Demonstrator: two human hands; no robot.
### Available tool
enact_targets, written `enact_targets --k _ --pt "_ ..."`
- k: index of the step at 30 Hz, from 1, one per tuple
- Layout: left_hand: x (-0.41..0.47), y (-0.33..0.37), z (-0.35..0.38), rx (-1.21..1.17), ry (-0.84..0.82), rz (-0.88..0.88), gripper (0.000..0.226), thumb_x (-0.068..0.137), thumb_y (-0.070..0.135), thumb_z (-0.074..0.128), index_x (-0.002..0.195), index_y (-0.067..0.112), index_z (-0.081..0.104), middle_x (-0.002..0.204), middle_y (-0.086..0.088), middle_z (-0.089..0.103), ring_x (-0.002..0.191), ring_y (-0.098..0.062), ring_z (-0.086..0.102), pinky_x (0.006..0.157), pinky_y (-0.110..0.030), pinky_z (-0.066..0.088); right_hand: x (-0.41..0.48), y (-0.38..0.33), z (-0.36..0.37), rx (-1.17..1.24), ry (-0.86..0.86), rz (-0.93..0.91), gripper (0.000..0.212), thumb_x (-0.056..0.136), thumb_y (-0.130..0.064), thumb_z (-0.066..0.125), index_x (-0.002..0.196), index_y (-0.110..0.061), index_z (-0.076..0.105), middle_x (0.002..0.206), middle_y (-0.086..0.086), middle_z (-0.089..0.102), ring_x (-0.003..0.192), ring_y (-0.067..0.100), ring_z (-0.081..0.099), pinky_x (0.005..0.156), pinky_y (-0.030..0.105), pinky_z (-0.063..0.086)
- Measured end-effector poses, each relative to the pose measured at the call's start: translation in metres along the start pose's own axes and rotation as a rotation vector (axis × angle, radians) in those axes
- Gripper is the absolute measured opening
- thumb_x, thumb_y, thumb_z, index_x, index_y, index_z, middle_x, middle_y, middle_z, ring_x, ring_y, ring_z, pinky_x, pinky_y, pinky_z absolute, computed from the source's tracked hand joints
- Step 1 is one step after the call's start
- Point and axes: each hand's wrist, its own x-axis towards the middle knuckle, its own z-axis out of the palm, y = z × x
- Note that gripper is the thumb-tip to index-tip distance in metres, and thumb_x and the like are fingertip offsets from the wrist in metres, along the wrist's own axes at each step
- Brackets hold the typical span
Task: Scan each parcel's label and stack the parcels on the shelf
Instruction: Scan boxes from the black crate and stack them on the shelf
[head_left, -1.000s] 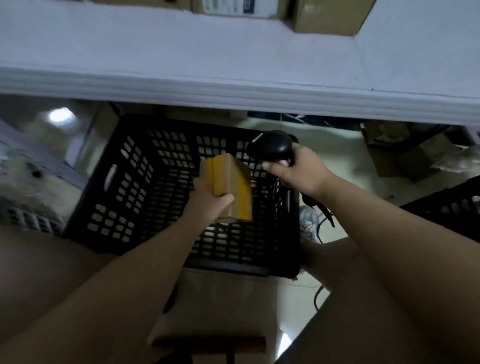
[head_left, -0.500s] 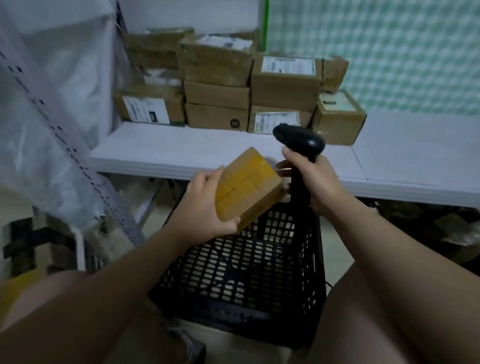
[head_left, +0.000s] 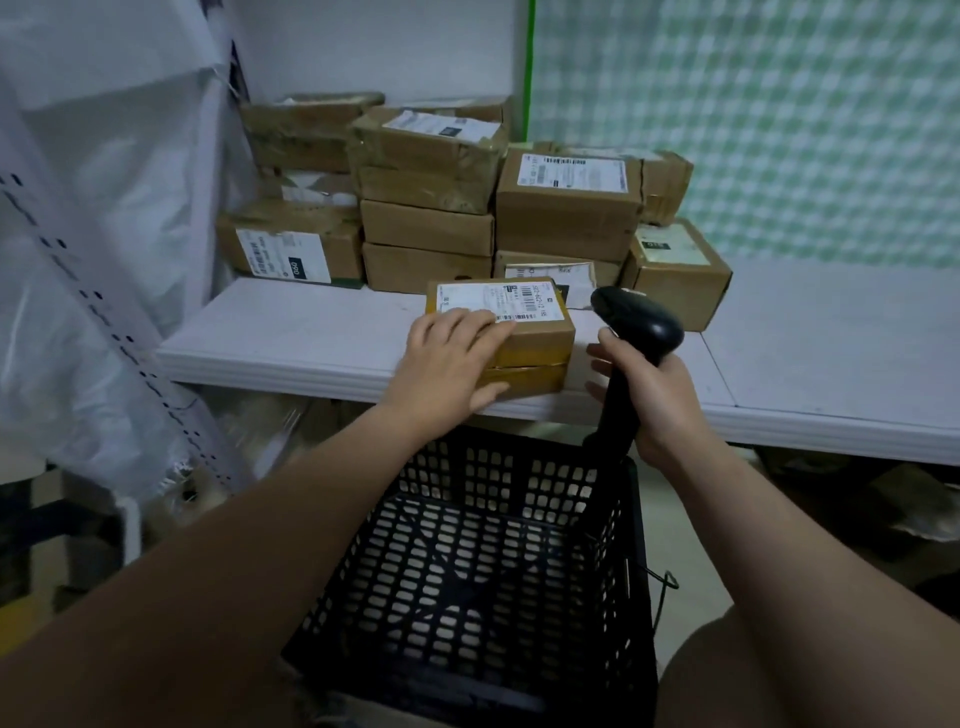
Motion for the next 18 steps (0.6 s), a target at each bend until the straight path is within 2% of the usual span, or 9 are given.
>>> enact_targets --k 3,6,8,10,12,13,16,18 --pt "0.007 0.004 -0.006 -0.316 0.062 -0.153 0.048 0.097 0.046 0.042 0.139 0.021 0.044 0.138 -0.003 0.045 0.129 -0.021 0.036 0.109 -0.037 0.019 0.007 -0.004 -0.004 0.008 -0.009 -0.014 0.048 0.088 -0.028 0.069 0.132 -0.012 0.055 0.118 0.007 0.067 0.11 0.022 0.063 0.09 0.04 0.056" --pt "0.018 -0.003 -0.015 -0.548 0.187 -0.429 0.042 0.101 0.037 0.038 0.138 0.016 0.045 0.139 -0.007 0.042 0.129 -0.021 0.036 0.106 -0.032 0.025 0.01 -0.005 -0.001 0.025 -0.029 0.016 0.045 0.089 -0.029 0.068 0.13 -0.015 0.056 0.12 0.008 0.065 0.11 0.023 0.062 0.088 0.041 0.056" --pt "0.03 -0.015 -0.017 -0.665 0.148 -0.657 0.046 0.102 0.036 0.037 0.143 0.017 0.037 0.147 -0.008 0.033 0.133 -0.023 0.035 0.107 -0.032 0.027 0.01 -0.003 0.004 0.011 -0.056 0.035 0.035 0.09 -0.03 0.068 0.121 -0.019 0.059 0.118 0.007 0.065 0.106 0.024 0.063 0.084 0.04 0.057" --pt "0.039 -0.029 -0.017 -0.883 0.007 -0.859 0.056 0.101 0.039 0.038 0.151 0.021 0.02 0.153 -0.007 0.026 0.134 -0.023 0.036 0.105 -0.03 0.03 0.008 -0.001 0.01 0.008 -0.092 0.056 0.026 0.091 -0.03 0.066 0.113 -0.017 0.062 0.112 0.008 0.067 0.091 0.024 0.066 0.076 0.037 0.057" --pt "0.038 -0.041 -0.016 -1.052 -0.141 -0.898 0.067 0.098 0.044 0.046 0.153 0.026 0.012 0.146 -0.004 0.037 0.125 -0.023 0.046 0.103 -0.031 0.035 0.005 0.002 0.015 0.016 -0.093 0.074 0.031 0.091 -0.03 0.066 0.117 -0.014 0.06 0.11 0.01 0.067 0.077 0.024 0.066 0.069 0.034 0.056" --pt "0.036 -0.044 -0.017 -1.1 -0.207 -0.883 0.07 0.095 0.046 0.052 0.152 0.028 0.015 0.138 -0.003 0.044 0.117 -0.021 0.051 0.101 -0.032 0.039 0.004 0.003 0.018 0.029 -0.084 0.079 0.034 0.091 -0.03 0.066 0.12 -0.013 0.059 0.109 0.01 0.067 0.075 0.024 0.066 0.068 0.034 0.056" --pt "0.028 -0.048 -0.017 -1.195 -0.273 -0.861 0.062 0.088 0.043 0.065 0.139 0.028 0.034 0.12 -0.004 0.059 0.102 -0.019 0.062 0.088 -0.032 0.053 0.004 0.009 0.023 0.067 -0.062 0.075 0.04 0.089 -0.033 0.068 0.124 -0.016 0.06 0.114 0.008 0.069 0.095 0.027 0.069 0.074 0.037 0.058" --pt "0.022 -0.048 -0.015 -1.208 -0.301 -0.839 0.061 0.082 0.038 0.072 0.128 0.025 0.034 0.115 -0.004 0.061 0.102 -0.019 0.063 0.088 -0.032 0.054 0.003 0.011 0.026 0.116 -0.052 0.077 0.039 0.089 -0.031 0.068 0.124 -0.017 0.06 0.116 0.006 0.069 0.105 0.026 0.067 0.083 0.04 0.059"
